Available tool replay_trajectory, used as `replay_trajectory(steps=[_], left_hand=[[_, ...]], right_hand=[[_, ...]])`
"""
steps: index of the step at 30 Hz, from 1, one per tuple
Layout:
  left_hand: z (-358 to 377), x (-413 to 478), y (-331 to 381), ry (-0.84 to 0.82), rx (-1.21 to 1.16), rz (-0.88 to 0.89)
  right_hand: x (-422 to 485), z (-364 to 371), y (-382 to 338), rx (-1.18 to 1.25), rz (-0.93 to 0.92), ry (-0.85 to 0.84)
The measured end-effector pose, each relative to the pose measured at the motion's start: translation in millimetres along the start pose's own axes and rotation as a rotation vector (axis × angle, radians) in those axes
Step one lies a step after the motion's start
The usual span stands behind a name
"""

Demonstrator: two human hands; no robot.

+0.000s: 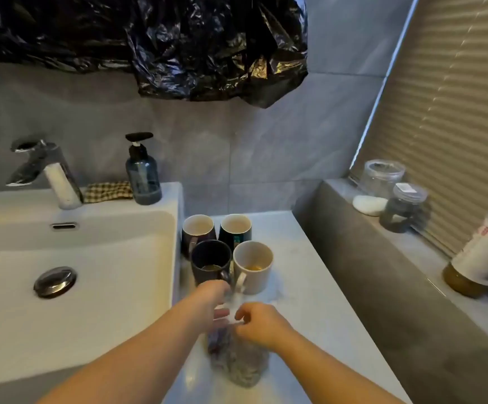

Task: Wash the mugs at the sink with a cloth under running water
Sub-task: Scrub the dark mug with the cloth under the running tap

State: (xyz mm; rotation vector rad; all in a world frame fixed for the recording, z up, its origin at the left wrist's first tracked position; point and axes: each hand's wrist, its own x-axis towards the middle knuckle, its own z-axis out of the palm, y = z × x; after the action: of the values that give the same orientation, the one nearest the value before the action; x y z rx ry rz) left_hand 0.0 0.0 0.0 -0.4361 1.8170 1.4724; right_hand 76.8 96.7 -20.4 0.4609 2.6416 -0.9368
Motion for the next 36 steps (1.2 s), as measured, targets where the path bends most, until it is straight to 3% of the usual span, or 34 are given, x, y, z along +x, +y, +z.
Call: replay_trajectory(steps=[3, 5, 9, 15, 20, 26, 36], left_hand=[[3, 9, 0, -0.061, -0.125, -0.045], [5, 14, 1, -0.094, -0.187, -0.063], [6, 17, 4, -0.112, -0.239, -0.087], [7, 12, -3, 0.046, -0.217, 0.008], [-9, -2, 0, 0.063, -0.202, 0.049], [-37, -40, 11, -0.087, -0.216, -0.006], [-125, -99, 51, -0.151, -0.106, 0.291]], right_hand=[[1, 3, 6, -0.225, -0.063, -0.133], [-1, 5, 12, -0.388, -0.087, -0.127], [-2, 7, 28, -0.42, -0.055, -0.007], [-9, 2, 35, -0.403, 0.01, 0.048], [-15, -3, 32, -0.203, 0.042, 0.103], [-26, -25, 6, 0.065, -0.021, 0.231], [-36, -37, -102, 0.422, -0.175, 0.447]])
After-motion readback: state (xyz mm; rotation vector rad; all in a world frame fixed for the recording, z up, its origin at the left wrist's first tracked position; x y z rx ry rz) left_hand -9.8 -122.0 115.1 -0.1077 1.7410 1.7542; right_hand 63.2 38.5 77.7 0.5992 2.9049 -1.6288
